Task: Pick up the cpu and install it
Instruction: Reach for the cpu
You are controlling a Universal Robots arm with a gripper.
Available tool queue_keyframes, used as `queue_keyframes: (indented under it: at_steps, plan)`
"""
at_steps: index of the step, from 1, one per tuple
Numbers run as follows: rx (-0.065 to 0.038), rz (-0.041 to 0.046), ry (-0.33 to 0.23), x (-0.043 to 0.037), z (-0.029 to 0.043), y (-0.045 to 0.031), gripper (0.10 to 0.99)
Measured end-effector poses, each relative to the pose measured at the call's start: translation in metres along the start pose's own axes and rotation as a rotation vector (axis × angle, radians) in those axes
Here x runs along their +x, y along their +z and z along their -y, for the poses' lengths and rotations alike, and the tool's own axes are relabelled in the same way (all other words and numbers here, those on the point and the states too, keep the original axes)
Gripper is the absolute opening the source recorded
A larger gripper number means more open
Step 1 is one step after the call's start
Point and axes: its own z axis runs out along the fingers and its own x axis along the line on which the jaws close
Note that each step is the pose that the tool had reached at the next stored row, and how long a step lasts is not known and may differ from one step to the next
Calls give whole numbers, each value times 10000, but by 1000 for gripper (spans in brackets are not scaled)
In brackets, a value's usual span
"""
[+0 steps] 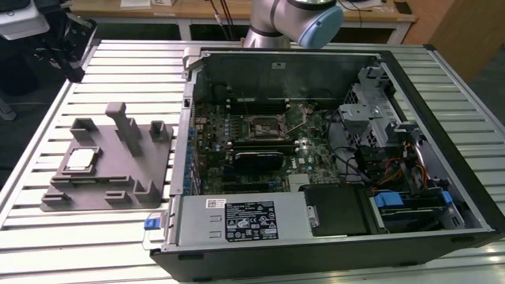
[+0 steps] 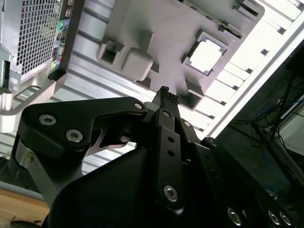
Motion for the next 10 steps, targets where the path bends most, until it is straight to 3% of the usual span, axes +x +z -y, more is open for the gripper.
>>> queue_keyframes:
  at_steps: [10]
  plan:
    - [0,0,3,223,19,23,106]
